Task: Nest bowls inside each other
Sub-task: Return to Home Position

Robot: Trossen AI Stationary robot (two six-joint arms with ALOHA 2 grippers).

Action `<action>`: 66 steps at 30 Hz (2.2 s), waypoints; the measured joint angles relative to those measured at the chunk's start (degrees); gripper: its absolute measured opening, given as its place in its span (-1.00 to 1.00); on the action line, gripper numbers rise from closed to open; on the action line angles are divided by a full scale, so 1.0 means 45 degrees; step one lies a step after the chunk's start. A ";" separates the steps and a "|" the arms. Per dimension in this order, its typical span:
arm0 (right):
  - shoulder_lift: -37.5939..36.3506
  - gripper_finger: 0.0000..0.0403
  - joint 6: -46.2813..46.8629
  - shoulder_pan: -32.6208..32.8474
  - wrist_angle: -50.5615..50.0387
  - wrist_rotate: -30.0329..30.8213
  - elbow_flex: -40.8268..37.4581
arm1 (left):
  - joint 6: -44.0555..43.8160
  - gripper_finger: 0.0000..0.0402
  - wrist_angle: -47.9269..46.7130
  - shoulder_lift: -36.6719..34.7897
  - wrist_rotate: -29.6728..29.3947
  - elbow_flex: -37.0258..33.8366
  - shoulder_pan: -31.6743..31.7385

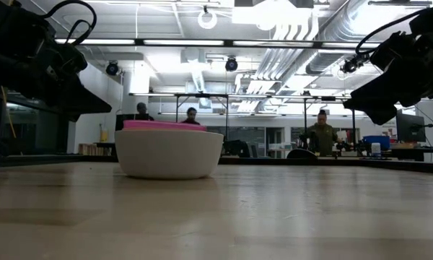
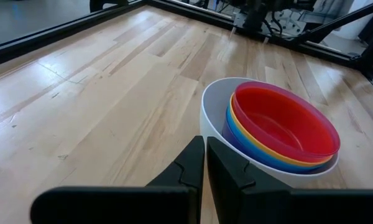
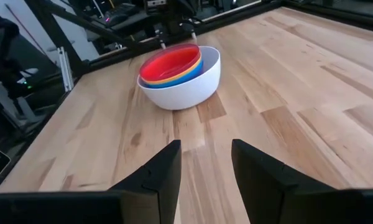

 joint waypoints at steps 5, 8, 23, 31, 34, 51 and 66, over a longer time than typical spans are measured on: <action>-0.0089 -0.33 0.0042 0.0000 -0.0005 -0.0181 -0.0005 | 0.0000 -0.90 -0.0001 0.0005 0.0000 -0.0002 -0.0001; -0.0330 -0.33 0.0081 0.0000 -0.0005 -0.0212 -0.0005 | 0.0000 -0.90 0.0000 0.0003 0.0000 0.0000 0.0003; -0.0275 -0.33 0.0076 0.0000 0.0030 -0.0220 -0.0015 | 0.0000 -0.90 0.0000 0.0005 0.0000 -0.0002 0.0004; -0.0270 -0.33 -0.0010 -0.0005 0.0378 0.2310 -0.0017 | 0.0000 -0.90 0.0002 0.0000 0.0000 0.0001 -0.0001; -0.0270 -0.33 -0.0010 -0.0005 0.0369 0.2290 -0.0019 | 0.0000 -0.90 0.0004 0.0000 0.0000 -0.0002 0.0004; -0.0270 -0.33 -0.0015 -0.0005 0.0345 0.2290 -0.0019 | 0.0000 -0.90 -0.0001 0.0005 0.0000 -0.0001 0.0001; -0.0270 -0.33 -0.0015 -0.0003 0.0335 0.2295 -0.0019 | -0.0003 -0.90 0.0003 0.0003 0.0000 -0.0001 0.0003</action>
